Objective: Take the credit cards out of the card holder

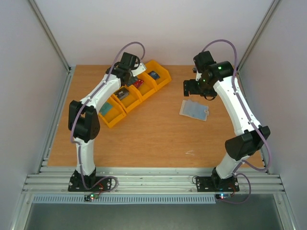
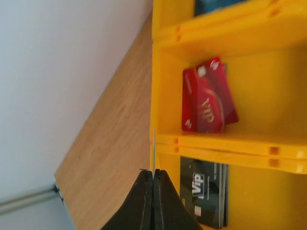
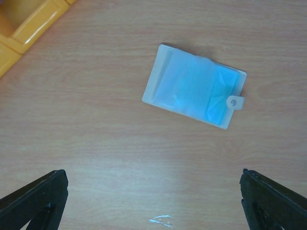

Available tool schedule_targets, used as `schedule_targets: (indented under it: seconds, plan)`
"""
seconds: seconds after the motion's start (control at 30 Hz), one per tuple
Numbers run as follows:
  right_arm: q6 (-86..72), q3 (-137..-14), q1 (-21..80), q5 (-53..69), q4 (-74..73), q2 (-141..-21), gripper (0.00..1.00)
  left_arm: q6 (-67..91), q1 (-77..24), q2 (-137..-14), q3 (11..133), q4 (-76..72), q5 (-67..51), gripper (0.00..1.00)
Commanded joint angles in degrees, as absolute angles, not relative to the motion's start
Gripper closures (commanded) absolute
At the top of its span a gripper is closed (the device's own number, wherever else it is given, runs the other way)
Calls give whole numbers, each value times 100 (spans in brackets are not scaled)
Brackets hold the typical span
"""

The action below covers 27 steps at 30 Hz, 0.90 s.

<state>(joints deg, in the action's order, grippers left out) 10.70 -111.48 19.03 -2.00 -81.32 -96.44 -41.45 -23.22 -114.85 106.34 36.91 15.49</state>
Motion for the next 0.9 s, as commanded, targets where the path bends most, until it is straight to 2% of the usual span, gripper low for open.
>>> schedule_targets:
  seconds: [0.0,0.3,0.5,0.87]
  plan:
    - [1296,-11386,1725,-219,-8105,-9876,1,-3523,-2153,-11876,11055,4533,1939,100]
    - [1350,-11399,1696,-155,-8183,-10032,2,-3373,-2121,-12077,10860,4388,2150,100]
    - [1419,-11380,1693,-159,-8204,-10030,2,-2993,-1985,-12693,11571,4719,2039,100]
    - [1474,-11337,1688,-124,-8234,-10006,2,-3383,-1925,-12852,11214,4078,2079,100]
